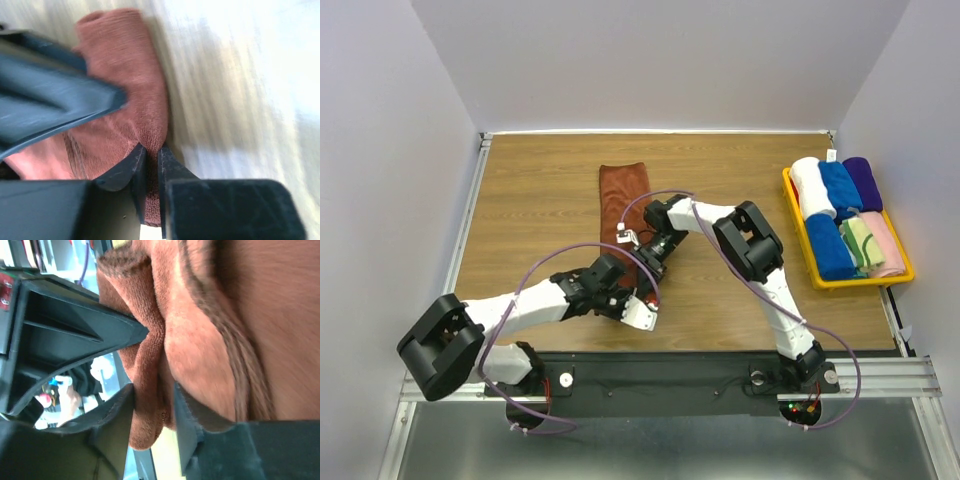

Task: Roll the towels
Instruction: Roll the towel

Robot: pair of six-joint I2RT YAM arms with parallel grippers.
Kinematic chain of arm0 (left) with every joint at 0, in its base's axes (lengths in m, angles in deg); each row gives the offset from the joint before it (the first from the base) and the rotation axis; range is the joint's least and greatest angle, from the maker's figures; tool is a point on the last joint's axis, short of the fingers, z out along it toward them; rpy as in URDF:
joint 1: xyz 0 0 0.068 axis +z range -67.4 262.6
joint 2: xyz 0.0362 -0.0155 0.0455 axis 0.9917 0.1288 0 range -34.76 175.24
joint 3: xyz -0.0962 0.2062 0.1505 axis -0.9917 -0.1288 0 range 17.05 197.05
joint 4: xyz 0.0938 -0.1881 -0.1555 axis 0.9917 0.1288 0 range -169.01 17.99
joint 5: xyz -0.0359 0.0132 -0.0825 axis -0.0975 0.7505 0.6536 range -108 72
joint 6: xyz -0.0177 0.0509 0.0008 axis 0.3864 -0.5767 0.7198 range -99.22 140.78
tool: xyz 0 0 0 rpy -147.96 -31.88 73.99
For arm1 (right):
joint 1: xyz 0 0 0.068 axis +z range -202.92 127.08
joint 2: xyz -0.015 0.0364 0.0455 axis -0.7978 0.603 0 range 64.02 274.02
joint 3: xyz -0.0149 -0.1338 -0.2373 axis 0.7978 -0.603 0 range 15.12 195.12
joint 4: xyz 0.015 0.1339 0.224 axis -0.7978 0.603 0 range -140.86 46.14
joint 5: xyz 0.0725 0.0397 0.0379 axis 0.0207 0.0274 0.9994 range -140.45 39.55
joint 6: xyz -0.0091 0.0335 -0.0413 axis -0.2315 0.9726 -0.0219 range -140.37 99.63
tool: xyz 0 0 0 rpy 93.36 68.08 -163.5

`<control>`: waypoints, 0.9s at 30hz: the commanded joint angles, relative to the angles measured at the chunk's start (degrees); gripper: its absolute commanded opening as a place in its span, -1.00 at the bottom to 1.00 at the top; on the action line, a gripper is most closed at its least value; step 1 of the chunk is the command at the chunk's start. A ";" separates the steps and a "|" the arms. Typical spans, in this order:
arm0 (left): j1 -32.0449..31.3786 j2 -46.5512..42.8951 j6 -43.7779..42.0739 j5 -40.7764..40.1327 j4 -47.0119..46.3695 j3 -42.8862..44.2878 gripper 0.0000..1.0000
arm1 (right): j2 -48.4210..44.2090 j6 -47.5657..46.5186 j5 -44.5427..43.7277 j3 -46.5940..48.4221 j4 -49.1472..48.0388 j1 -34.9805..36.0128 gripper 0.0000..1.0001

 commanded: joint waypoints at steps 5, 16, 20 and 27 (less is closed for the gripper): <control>2.73 8.06 3.38 12.92 20.61 10.03 -0.86 | -7.07 8.72 -6.75 1.53 -5.97 -8.72 0.00; 18.64 27.83 -1.10 32.36 39.06 27.51 -0.99 | -24.03 9.00 -11.85 -5.41 -11.69 -17.16 0.58; 22.33 36.62 -3.56 36.40 45.22 33.05 -0.95 | -33.00 5.48 -17.12 -10.59 -13.01 -17.78 0.86; 27.87 52.44 -5.50 40.28 53.31 43.33 -0.94 | -48.11 -1.99 -25.18 -20.61 -16.17 -12.62 0.86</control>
